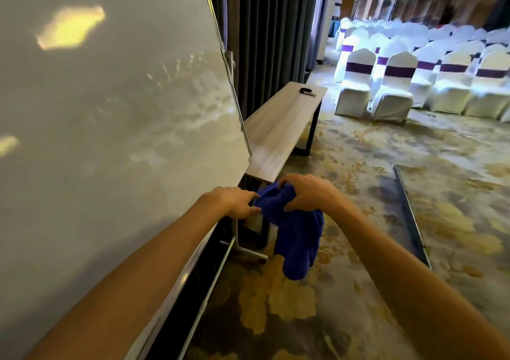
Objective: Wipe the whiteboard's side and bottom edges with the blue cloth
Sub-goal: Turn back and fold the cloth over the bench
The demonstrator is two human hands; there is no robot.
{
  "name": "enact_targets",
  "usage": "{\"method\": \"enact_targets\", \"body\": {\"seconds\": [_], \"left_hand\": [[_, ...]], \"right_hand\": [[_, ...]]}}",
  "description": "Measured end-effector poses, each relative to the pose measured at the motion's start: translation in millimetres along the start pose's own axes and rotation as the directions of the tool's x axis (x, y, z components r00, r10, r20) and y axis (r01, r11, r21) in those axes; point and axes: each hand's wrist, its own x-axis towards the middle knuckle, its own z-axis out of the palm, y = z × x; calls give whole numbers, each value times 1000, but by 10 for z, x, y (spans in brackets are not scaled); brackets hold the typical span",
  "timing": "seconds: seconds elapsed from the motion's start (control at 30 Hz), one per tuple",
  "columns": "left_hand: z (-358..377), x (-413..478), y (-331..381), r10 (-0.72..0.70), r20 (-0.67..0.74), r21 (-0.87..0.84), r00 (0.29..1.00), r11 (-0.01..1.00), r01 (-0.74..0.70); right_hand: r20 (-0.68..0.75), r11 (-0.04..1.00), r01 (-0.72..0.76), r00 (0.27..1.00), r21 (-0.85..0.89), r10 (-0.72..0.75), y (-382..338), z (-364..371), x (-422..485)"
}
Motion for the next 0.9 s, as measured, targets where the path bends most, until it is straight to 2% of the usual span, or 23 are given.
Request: {"method": "enact_targets", "body": {"seconds": [0.17, 0.27, 0.4, 0.57, 0.7, 0.77, 0.9], "left_hand": [[-251, 822, -70, 24, 73, -21, 997, 1000, -23], [-411, 1335, -116, 14, 71, -19, 997, 1000, -12], [-652, 2115, -184, -6, 125, -97, 992, 995, 19], [-1084, 3232, -287, -148, 48, -119, 988, 981, 153], [-1289, 3855, -335, -254, 45, -142, 966, 956, 258], [-1353, 4170, -404, -323, 33, -128, 946, 937, 325], [-1216, 4669, -548, -414, 93, -128, 905, 897, 423]], "right_hand": [[-29, 999, -3, 1000, 42, 5, 506, -143, 775], [-62, 997, 12, 998, 78, -8, 819, -210, 1289], [-27, 994, 29, 999, 105, -26, 1219, -256, 2106], [-1, 973, 176, 984, 148, -178, 1692, -328, 3357], [52, 951, 271, 958, 151, -281, 1921, -381, 4133], [78, 934, 288, 948, 213, -310, 2037, -360, 4516], [143, 920, 332, 920, 210, -365, 2120, -77, 5064]]}}
